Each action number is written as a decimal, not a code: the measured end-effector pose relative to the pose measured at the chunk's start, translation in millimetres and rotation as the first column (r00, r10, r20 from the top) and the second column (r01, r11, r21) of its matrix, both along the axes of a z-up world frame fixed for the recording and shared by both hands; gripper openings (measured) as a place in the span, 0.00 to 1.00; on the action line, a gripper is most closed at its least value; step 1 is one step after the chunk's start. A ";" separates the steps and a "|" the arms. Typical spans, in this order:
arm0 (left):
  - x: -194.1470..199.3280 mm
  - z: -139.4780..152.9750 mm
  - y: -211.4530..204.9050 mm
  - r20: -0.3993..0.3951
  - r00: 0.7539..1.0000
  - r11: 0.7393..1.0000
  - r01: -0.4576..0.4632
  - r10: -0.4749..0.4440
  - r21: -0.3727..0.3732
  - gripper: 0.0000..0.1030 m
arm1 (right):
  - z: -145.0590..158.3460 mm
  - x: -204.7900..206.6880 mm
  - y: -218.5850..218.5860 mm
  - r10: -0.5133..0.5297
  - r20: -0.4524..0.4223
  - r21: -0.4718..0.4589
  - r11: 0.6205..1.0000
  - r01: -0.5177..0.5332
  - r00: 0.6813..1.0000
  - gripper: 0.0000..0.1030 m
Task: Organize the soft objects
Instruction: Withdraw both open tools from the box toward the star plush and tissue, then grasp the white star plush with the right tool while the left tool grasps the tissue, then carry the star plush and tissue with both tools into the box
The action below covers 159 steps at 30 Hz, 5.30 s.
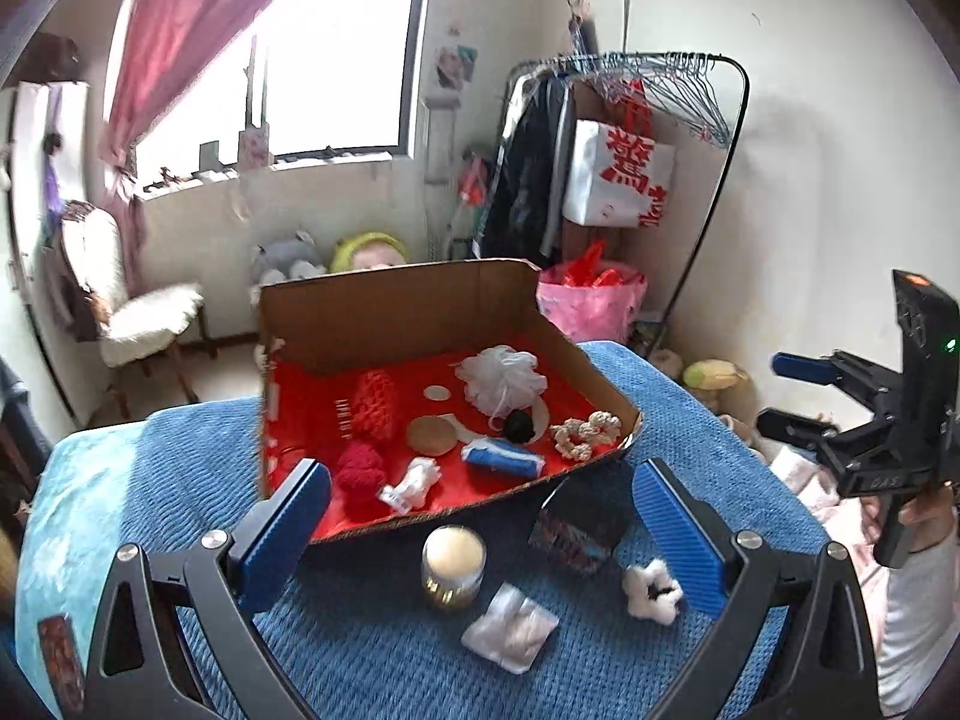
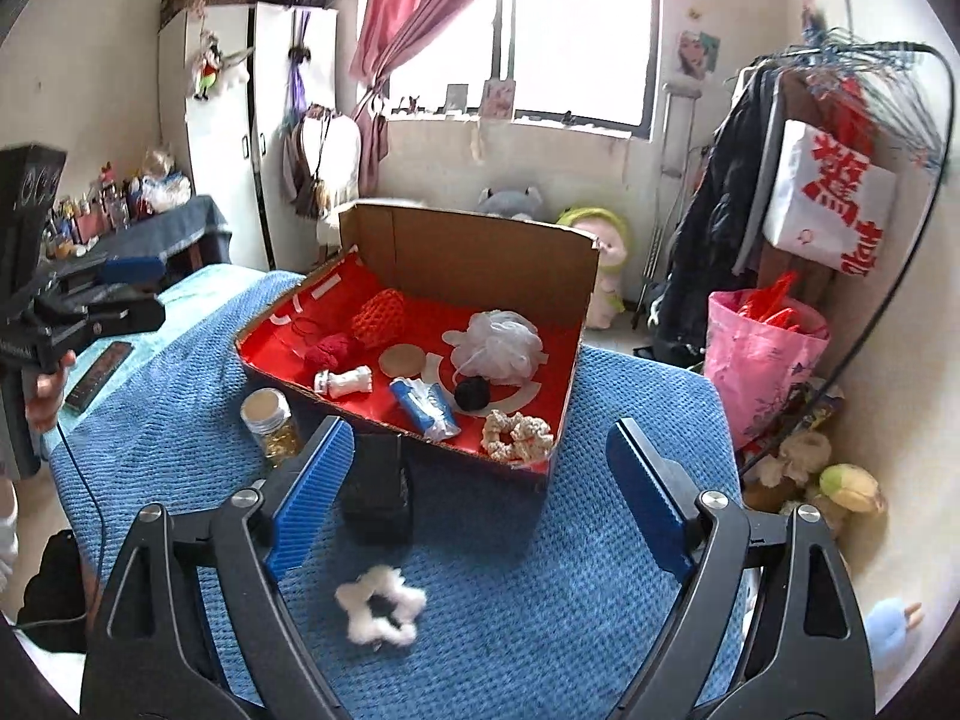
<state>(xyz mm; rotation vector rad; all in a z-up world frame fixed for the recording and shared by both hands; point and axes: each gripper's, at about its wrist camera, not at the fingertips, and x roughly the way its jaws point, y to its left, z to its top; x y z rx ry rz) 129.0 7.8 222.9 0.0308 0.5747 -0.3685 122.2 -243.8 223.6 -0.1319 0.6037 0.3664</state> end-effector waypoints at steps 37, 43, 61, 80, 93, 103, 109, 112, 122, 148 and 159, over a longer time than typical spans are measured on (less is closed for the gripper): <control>-132.0 -107.2 -21.1 0.121 0.991 0.998 -0.054 0.058 -0.036 1.00 | -86.0 -129.4 32.7 -0.116 0.083 0.083 0.991 0.109 0.990 0.88; -122.8 -143.5 -25.5 0.093 0.989 0.993 -0.112 0.114 -0.028 1.00 | -118.1 -127.3 32.4 -0.160 0.046 0.145 0.978 0.152 0.986 0.88; -99.4 -169.6 -24.2 -0.021 0.986 0.986 -0.164 0.163 -0.028 1.00 | -151.1 -115.2 38.3 -0.177 -0.034 0.095 0.979 0.180 0.984 0.88; -31.0 -162.2 -37.9 -0.164 0.982 0.994 -0.086 0.095 0.061 1.00 | -158.4 -41.2 41.5 -0.059 -0.249 0.031 0.997 0.069 0.967 0.88; 15.6 -179.3 -47.6 -0.289 0.957 0.997 0.015 0.010 0.081 0.38 | -162.4 -20.1 50.6 0.016 -0.270 0.005 1.000 -0.015 0.963 0.47; -19.4 -169.7 -40.2 -0.270 0.962 0.998 0.048 -0.036 0.037 0.29 | -144.0 -49.8 54.0 0.076 -0.210 0.065 0.996 -0.063 0.975 0.46; -35.7 -171.2 -35.6 -0.272 0.962 0.998 0.047 -0.036 0.037 0.29 | -147.5 -59.3 66.9 0.106 -0.211 0.064 0.993 -0.094 0.972 0.46; -37.6 -172.9 -30.5 -0.277 0.961 0.999 0.035 -0.025 0.030 0.29 | -148.5 -60.2 70.0 0.110 -0.211 0.061 0.993 -0.099 0.971 0.46; -30.0 -154.0 -2.9 -0.240 0.970 0.999 -0.022 0.028 0.028 0.29 | -123.8 -56.0 96.7 0.156 -0.115 -0.114 0.979 -0.169 0.981 0.46; 44.1 -115.9 43.3 -0.229 0.972 0.999 -0.046 0.043 -0.008 0.29 | -87.3 29.2 144.6 0.200 -0.080 -0.243 0.946 -0.214 0.976 0.46; 74.8 -97.3 47.4 -0.234 0.972 0.997 -0.008 -0.009 -0.073 0.29 | -78.2 70.7 142.0 0.241 -0.167 -0.086 0.962 -0.257 0.956 0.47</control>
